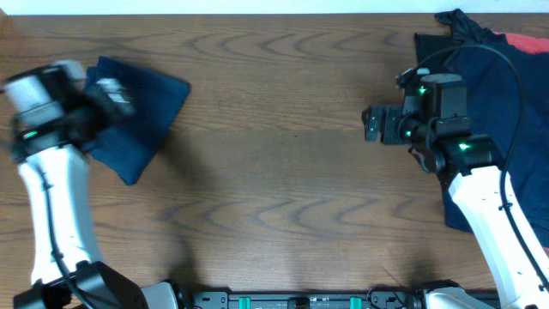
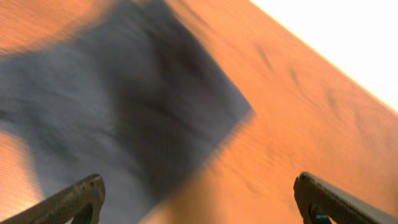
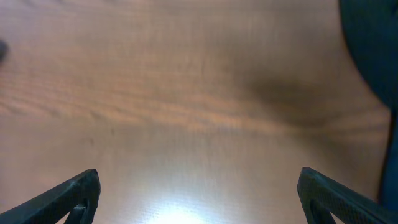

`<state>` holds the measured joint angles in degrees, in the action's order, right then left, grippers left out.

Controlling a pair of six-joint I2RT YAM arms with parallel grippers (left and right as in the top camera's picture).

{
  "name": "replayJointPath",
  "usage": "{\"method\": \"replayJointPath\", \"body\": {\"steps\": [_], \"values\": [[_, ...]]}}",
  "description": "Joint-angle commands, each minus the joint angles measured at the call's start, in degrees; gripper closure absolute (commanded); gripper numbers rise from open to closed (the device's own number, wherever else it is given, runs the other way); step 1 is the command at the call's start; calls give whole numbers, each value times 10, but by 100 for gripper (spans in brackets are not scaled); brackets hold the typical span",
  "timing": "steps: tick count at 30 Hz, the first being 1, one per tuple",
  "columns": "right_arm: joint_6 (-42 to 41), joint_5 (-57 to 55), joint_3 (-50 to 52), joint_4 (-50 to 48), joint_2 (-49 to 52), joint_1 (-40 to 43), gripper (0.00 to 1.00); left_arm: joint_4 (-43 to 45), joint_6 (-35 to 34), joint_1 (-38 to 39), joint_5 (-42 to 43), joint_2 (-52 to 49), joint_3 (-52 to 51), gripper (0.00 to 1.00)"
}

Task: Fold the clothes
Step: 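Open the left gripper, release the shorts, and pull both arms back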

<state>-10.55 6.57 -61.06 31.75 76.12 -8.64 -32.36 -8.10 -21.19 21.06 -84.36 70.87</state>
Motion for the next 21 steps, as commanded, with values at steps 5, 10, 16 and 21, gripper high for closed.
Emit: {"method": "replayJointPath", "body": {"steps": [5, 10, 16, 21], "values": [[-9, 40, -1, -10, 7, 101, 1, -99, 113, 228, -171, 2, 3, 2], [5, 55, -4, 79, -15, 153, 1, -170, 93, 299, -237, 45, 3, 2], [6, 28, -1, 160, -92, 159, 1, -232, 51, 289, -237, 169, 0, 1], [33, 18, 30, 171, -212, 159, 1, -223, 61, 287, -212, 322, -35, 2]]}}
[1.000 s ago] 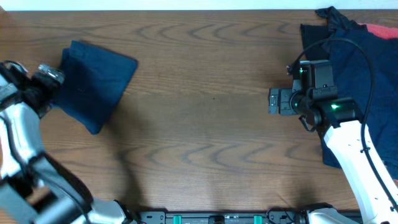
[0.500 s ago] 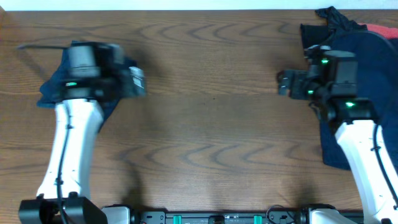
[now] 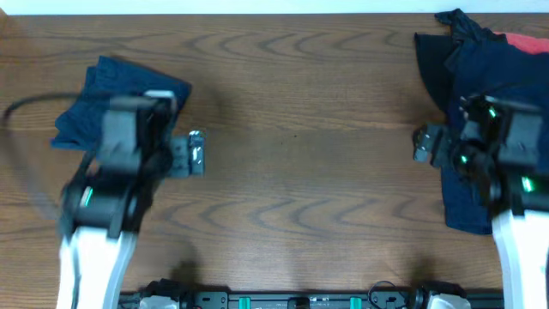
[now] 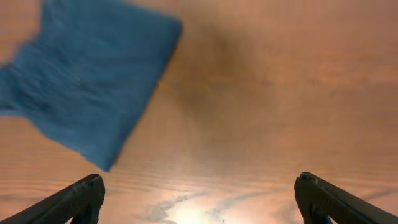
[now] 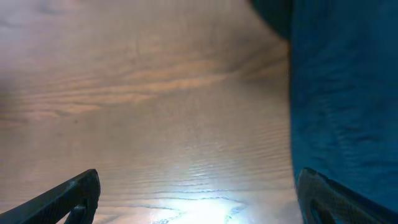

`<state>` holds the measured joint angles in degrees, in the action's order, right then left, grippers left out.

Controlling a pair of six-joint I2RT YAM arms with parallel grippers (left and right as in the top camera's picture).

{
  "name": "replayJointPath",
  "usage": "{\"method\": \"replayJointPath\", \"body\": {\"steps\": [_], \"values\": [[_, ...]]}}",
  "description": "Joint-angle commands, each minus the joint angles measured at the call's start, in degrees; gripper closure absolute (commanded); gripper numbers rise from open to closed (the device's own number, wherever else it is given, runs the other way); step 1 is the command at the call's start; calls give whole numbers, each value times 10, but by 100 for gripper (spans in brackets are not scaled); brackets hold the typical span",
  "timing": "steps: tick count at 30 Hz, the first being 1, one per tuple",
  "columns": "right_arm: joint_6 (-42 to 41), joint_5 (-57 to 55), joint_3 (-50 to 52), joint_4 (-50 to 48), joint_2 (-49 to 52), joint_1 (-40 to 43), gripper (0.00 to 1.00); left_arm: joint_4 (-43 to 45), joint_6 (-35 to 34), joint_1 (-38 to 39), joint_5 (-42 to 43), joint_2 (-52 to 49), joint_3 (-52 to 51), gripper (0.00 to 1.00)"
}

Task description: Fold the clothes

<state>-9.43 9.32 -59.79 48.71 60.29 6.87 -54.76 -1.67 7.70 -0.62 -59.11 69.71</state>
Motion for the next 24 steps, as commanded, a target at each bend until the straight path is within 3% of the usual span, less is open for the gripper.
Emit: {"method": "replayJointPath", "body": {"steps": [1, 10, 24], "values": [[27, -9, 30, -3, -88, 3, 1, 5, -3, -2, 16, 104, -33, 2], [28, -26, 112, -19, -280, 3, 1, 11, -49, -2, 16, 275, -57, 2], [28, -27, 112, 74, -289, 3, 1, 10, -49, -2, 16, 293, -57, 2]]}}
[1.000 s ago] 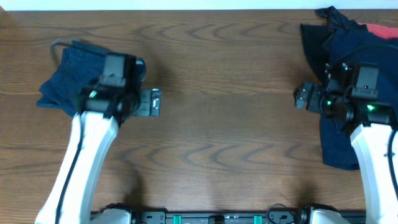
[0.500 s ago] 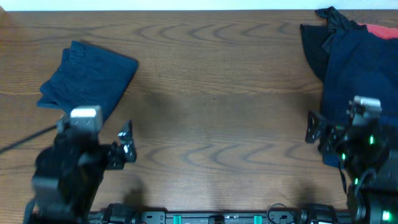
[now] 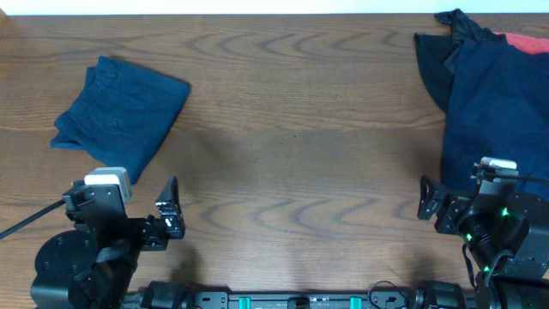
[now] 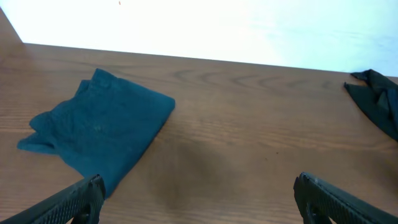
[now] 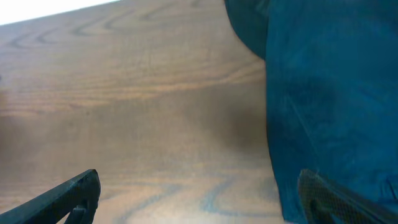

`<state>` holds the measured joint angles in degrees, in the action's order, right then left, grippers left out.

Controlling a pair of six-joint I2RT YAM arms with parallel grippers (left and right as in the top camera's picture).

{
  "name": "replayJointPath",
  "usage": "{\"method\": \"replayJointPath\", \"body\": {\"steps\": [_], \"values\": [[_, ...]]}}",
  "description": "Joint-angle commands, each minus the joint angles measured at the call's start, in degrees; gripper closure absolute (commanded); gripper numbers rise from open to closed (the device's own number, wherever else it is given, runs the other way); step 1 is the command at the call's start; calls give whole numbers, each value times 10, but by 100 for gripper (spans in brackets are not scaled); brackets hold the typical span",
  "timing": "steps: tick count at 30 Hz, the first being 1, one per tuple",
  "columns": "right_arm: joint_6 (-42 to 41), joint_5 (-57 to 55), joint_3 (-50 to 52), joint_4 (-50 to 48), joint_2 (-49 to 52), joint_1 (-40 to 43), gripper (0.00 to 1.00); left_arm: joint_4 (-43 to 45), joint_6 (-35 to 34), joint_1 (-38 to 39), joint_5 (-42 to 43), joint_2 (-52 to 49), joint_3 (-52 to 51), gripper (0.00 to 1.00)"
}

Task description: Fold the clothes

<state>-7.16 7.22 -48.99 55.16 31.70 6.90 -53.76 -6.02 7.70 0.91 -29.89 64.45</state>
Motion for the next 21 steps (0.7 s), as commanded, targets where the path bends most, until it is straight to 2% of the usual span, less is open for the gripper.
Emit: {"method": "replayJointPath", "body": {"steps": [1, 3, 7, 13, 21], "values": [[6, -6, 4, 17, -3, 3, 1, 0, -5, -2, 1, 0, -5, 2], [6, -14, 4, 38, -3, 3, 1, 0, -5, -2, 1, 0, -5, 2], [7, -21, 5, 6, -3, 3, 1, 0, -5, -2, 1, 0, -5, 2], [49, -12, 65, -133, -36, -18, 1, 0, -5, -2, 1, 0, -5, 2], [51, -28, 260, -358, -179, -64, 1, 0, -5, -2, 1, 0, -5, 2]]}}
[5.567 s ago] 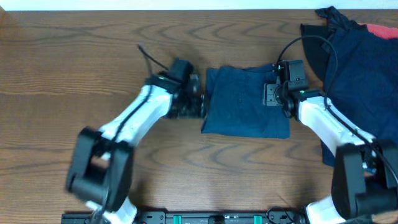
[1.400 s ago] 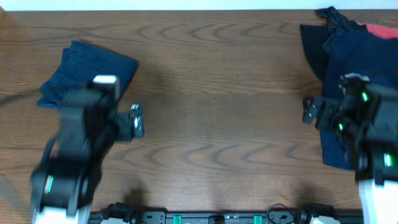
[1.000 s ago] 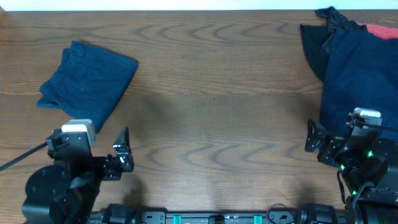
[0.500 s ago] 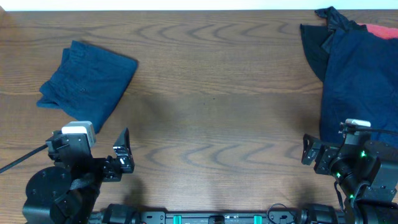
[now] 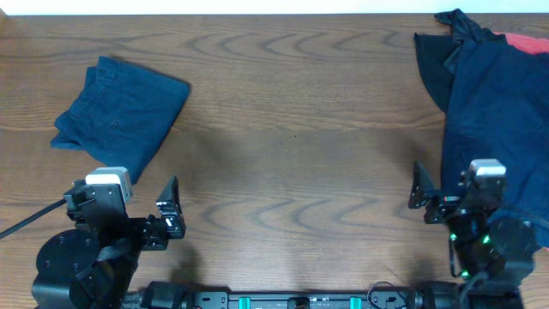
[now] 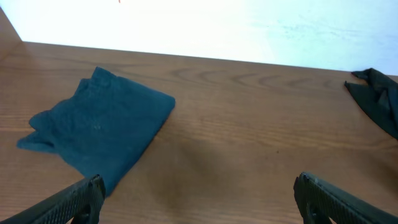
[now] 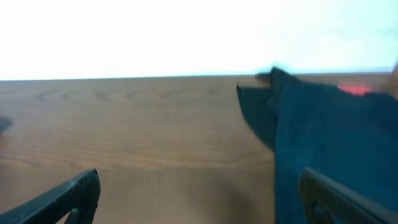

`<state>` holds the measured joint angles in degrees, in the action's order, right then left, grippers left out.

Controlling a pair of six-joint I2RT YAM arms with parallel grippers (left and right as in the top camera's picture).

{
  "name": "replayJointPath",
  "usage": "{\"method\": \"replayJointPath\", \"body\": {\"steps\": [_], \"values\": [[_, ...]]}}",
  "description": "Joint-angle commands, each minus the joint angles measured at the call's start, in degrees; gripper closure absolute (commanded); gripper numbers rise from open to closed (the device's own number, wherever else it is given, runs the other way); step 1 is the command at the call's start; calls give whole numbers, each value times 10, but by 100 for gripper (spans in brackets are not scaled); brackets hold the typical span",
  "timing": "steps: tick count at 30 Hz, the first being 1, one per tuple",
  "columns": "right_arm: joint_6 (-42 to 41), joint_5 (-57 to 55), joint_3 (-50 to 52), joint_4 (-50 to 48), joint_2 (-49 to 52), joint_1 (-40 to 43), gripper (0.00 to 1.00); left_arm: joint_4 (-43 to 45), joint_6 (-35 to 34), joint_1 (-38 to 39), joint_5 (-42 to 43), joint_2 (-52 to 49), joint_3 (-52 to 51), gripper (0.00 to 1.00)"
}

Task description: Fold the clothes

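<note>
A folded blue garment (image 5: 120,110) lies at the table's far left, also seen in the left wrist view (image 6: 99,137). A heap of unfolded dark blue clothes (image 5: 493,103) with a red piece under it fills the right side (image 7: 329,143). My left gripper (image 5: 171,210) sits open at the near left edge, nothing between its fingers (image 6: 81,199). Near the right front edge my right gripper (image 5: 419,190) is open too, beside the heap's left border, its fingers (image 7: 74,196) holding nothing.
The brown wooden table (image 5: 300,146) runs between the folded garment and the heap. A white wall lies beyond its far edge. A dark bar with green marks runs along the near edge (image 5: 300,302).
The right gripper has tilted up, so its view now reaches the far edge and the wall. The left arm and both piles of cloth have not moved.
At first my left gripper was over the folded blue garment and my right one beside the heap, both open. Then both had drawn toward the near side. Later both rested at the near edge, where they remain, open and empty.
</note>
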<state>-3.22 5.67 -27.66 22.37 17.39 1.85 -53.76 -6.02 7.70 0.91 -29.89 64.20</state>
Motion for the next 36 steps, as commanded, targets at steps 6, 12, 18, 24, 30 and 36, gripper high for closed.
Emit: {"method": "replayJointPath", "body": {"steps": [6, 12, 18, 24, 30, 36], "values": [[12, -39, 171, -175, -108, -38, 1, 0, -5, -2, 1, 0, -2, 2], [17, -81, 234, -232, -161, -51, 1, 0, -5, -2, 1, 0, -2, 2], [27, -80, 275, -227, -171, -50, 1, 0, -5, -2, 1, 0, -2, 2], [35, -71, 273, -181, -171, -50, 1, 0, -5, -2, 1, 0, -2, 2], [35, -71, 273, -182, -171, -50, 1, 0, -5, -2, 1, 0, -2, 2], [35, -71, 273, -182, -171, -50, 1, 0, -5, -2, 1, 0, -2, 2]]}}
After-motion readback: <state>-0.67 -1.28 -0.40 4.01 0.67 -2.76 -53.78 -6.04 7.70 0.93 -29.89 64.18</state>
